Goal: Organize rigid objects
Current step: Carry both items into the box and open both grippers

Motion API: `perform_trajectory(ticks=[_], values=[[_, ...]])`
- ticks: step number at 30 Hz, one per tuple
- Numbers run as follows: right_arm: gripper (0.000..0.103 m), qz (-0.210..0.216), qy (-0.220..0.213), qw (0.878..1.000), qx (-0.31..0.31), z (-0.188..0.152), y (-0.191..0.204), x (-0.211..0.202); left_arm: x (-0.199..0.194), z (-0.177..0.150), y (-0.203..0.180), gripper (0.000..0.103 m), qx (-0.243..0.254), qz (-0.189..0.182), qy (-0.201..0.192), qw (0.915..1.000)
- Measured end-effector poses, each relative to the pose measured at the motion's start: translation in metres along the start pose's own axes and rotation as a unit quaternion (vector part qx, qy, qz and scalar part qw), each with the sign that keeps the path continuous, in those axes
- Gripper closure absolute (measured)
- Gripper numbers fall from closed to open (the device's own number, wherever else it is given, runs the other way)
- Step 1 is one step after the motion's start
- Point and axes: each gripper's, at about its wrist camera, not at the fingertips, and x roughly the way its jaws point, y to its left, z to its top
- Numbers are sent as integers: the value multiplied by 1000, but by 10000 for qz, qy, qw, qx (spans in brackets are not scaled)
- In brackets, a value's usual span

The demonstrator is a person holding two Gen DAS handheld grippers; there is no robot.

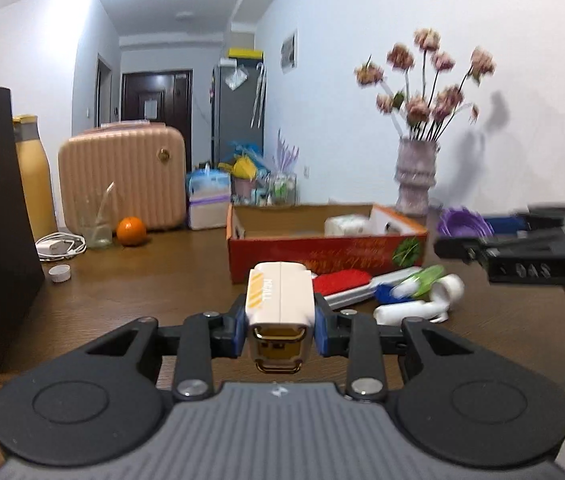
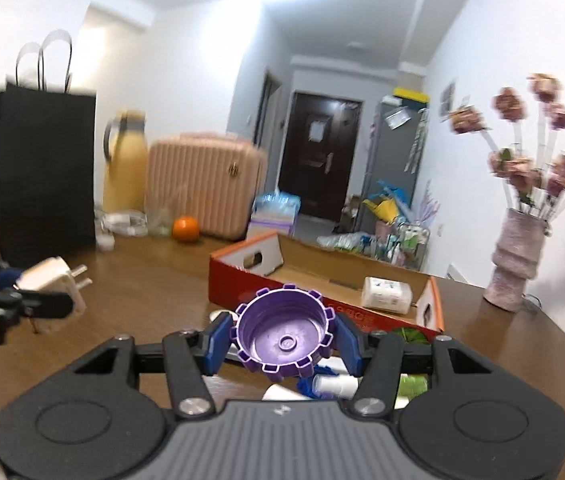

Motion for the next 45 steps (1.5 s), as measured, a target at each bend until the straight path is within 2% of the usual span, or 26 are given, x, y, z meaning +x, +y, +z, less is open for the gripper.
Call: perform_trajectory(ticks=[5,9,14,21,27,36,42,45], values=[[49,-98,-195,9992,337,-21,13,-64,-45,-1,-10,71,-105,0,-355,9993],[49,-167,-229,9983,513,-30,16,-88,-59,1,-18,71,-39,-35,-496,9988],[49,-190,-280,9977,585,-31,16,-95,-61,4,-22,71,-66,-83,-577,9983],[49,-189,-191,9976,643,-24,6,-65,-31,8,-13,71,-199,-7,-473,9987],[49,-140,-110,9973,707,-5,-19,-16,16,26,3,71,-235,147,-438,9987],[49,279,263,9941,1019,37,-73,95,118,80,26,71,-235,154,-478,9985],[49,598,673,9901,1080,76,-103,183,216,128,36,71,-259,-96,-33,9996],[49,700,1067,9851,1156,96,-121,242,283,148,35,71,-261,-195,416,9986]])
